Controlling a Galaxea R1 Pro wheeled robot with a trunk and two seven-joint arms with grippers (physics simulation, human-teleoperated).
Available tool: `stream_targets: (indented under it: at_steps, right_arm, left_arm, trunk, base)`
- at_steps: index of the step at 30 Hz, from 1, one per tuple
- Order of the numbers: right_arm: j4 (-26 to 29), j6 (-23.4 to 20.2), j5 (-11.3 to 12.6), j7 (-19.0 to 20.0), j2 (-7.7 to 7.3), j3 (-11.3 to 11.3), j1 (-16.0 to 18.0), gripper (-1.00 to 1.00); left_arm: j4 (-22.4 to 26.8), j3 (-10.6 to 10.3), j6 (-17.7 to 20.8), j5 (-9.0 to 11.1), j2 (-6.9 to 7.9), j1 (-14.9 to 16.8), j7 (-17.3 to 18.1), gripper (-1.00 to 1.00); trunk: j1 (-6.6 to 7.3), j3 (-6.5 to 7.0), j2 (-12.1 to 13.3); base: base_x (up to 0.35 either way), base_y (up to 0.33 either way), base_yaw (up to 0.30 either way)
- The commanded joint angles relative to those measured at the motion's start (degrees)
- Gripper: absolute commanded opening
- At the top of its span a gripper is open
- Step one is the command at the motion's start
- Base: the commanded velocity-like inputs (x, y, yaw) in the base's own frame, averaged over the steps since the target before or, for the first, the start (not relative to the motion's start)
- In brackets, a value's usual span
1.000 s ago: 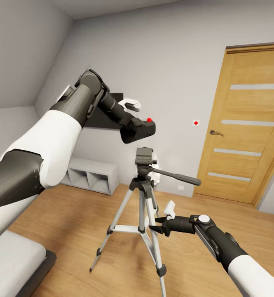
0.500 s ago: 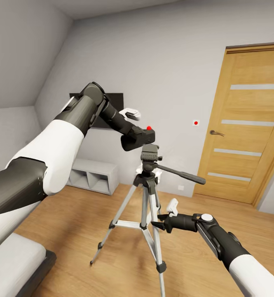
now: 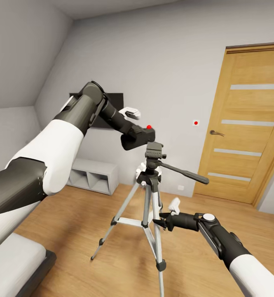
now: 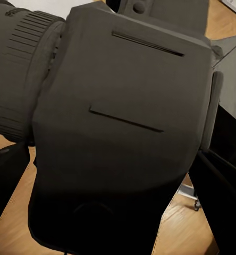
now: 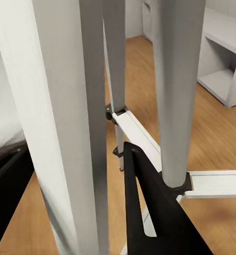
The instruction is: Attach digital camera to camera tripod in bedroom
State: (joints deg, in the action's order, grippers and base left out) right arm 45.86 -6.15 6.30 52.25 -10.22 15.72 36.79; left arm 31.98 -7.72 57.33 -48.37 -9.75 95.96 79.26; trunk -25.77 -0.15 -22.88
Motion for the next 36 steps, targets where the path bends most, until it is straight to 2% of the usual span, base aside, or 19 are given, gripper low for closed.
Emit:
stream_targets:
  at_steps: [1, 3, 4, 10, 19, 36]
  right_arm:
    - [-0.17, -0.59, 0.94, 0.03, 0.01, 0.18, 0.04, -1.00]
    - [-0.78, -0.56, 0.72, 0.00, 0.39, 0.18, 0.04, -1.00]
    - [-1.26, -0.55, 4.53, -0.03, 0.58, 0.18, 0.04, -1.00]
    - [-3.08, -0.52, 4.58, -1.15, 2.11, 0.19, 0.04, -1.00]
    - [-4.36, -0.38, 4.59, -3.46, 3.40, 0.30, 0.04, -1.00]
    - [-6.19, -0.29, 4.56, -3.87, 4.38, 0.50, 0.04, -1.00]
  left_arm:
    - [0.39, 0.04, 0.60, -0.58, -0.02, 0.01, 0.55, -1.00]
    - [1.03, 0.06, 0.70, -0.58, -0.01, 0.01, 0.62, -1.00]
    - [2.23, 0.06, 0.73, -0.58, 0.01, 0.01, 0.64, -1.00]
    - [5.46, 0.07, 0.91, -0.58, 0.18, 0.01, 0.71, -1.00]
    - [7.26, 0.23, 0.94, -0.58, 0.64, 0.01, 0.75, -1.00]
    - [8.79, 0.37, 0.95, -0.53, 0.83, 0.01, 0.81, -1.00]
  trunk:
    - [-0.02, -0.02, -0.05]
    - [-0.02, -0.02, -0.05]
    - [-0.02, -0.02, -0.05]
    - [-0.02, -0.02, -0.05]
    - [-0.02, -0.02, -0.05]
    - [-0.02, -0.02, -0.05]
  base:
    - [0.000, 0.000, 0.000]
    - [0.000, 0.000, 0.000]
    - [0.000, 0.000, 0.000]
    - [0.000, 0.000, 0.000]
    - [0.000, 0.000, 0.000]
    - [0.000, 0.000, 0.000]
